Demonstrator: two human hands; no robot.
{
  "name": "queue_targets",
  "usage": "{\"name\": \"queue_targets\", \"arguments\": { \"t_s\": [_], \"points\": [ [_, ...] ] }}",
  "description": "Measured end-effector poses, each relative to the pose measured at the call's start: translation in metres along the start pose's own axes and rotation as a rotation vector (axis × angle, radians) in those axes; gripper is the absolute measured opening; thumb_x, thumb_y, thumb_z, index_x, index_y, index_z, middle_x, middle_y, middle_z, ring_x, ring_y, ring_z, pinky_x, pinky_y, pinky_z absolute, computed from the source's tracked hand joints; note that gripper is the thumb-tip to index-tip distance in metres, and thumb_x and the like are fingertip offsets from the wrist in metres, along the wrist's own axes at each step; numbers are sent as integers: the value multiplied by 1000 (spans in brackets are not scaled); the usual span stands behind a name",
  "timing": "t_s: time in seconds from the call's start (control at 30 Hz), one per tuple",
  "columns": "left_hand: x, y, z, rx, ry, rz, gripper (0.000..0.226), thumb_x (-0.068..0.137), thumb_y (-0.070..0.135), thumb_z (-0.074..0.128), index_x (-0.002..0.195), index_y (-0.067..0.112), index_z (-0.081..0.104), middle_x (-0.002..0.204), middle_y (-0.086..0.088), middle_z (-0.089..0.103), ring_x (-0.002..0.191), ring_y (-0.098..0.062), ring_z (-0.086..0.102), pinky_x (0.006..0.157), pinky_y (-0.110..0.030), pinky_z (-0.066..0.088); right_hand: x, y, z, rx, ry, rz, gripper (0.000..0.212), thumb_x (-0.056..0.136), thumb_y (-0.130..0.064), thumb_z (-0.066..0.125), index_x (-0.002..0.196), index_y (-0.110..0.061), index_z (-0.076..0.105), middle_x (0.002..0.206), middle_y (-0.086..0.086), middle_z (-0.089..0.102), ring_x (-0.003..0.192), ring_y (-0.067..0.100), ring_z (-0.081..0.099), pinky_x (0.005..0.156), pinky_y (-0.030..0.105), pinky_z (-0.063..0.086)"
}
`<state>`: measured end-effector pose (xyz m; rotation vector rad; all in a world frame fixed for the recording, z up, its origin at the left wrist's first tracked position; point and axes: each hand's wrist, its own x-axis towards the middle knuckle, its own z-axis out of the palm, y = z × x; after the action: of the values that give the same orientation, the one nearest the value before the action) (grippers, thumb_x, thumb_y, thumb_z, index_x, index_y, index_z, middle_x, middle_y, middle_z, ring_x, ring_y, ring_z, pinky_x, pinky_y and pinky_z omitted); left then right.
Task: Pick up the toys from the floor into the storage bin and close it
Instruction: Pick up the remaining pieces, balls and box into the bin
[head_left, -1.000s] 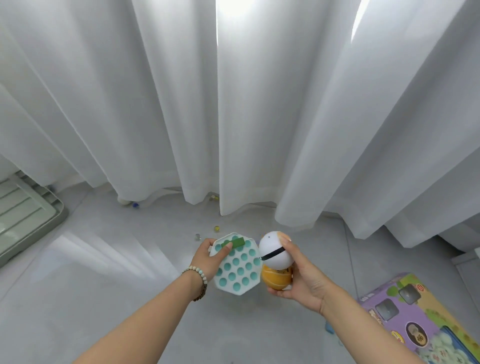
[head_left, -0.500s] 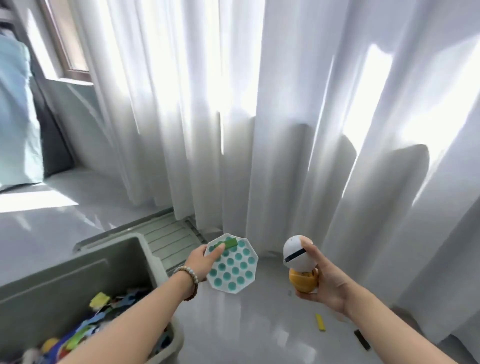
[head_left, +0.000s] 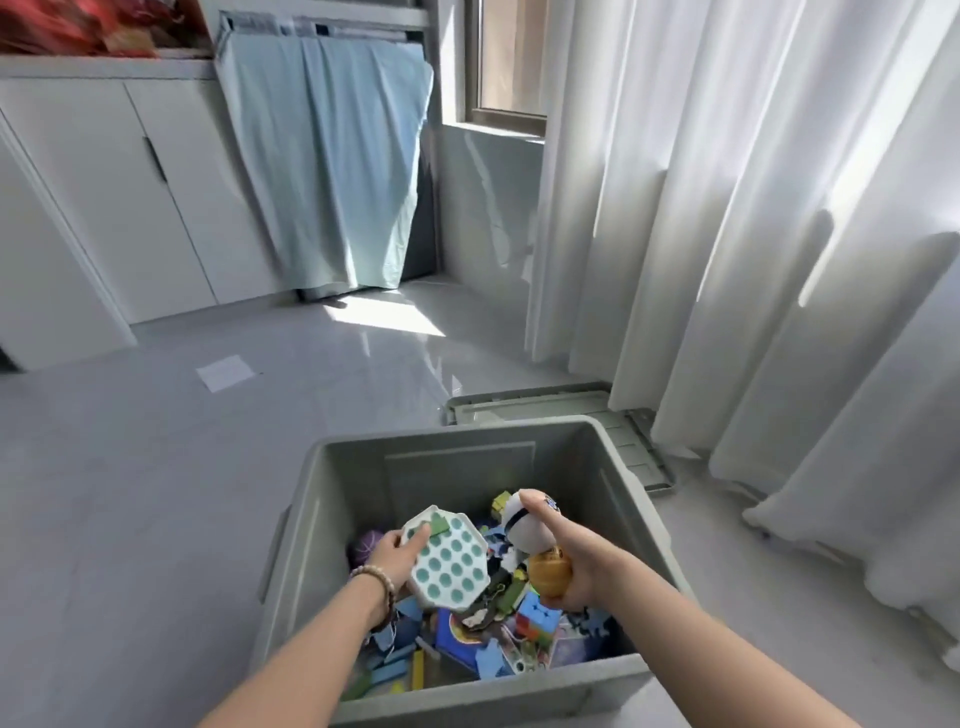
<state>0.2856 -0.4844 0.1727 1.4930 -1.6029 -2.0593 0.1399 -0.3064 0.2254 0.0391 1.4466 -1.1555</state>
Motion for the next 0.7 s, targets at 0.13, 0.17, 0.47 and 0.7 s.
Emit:
{"name": "queue_targets", "arguments": {
  "t_s": [0.13,0.17,0.47,0.7],
  "points": [
    [11,2,-22,-111,20,-10,20,94,20,54,106,4,52,88,-10,63,75,-21,62,52,-28,57,25,-11,35,-13,-33,-12,84,54,-67,76,114,-14,53,107,11,58,88,22,61,57,29,52],
    [13,3,-23,-136,25,3,23,95,21,51,111,5,52,93,-9,63,79,-20,61,54,-28,57,29,-12,38,-24,57,-62,81,63,-63,73,126,-19,49,135,10,44,117,27,52,70,35,55],
    [-9,31,-3,-5,2,135,12,98,24,45,107,17,49,101,0,55,74,-11,58,42,-15,46,-16,-3,-25,-250,320,-228,51,88,-45,58,129,-16,52,137,7,45,121,24,46,97,38,45],
    [-38,2,109,424,-259,197,29,96,43,40,107,21,57,100,-3,57,90,-23,57,78,-31,45,-75,34,-104,-344,508,-289,51,87,-48,57,128,-17,53,128,-1,49,117,19,44,93,34,37]
  ]
}}
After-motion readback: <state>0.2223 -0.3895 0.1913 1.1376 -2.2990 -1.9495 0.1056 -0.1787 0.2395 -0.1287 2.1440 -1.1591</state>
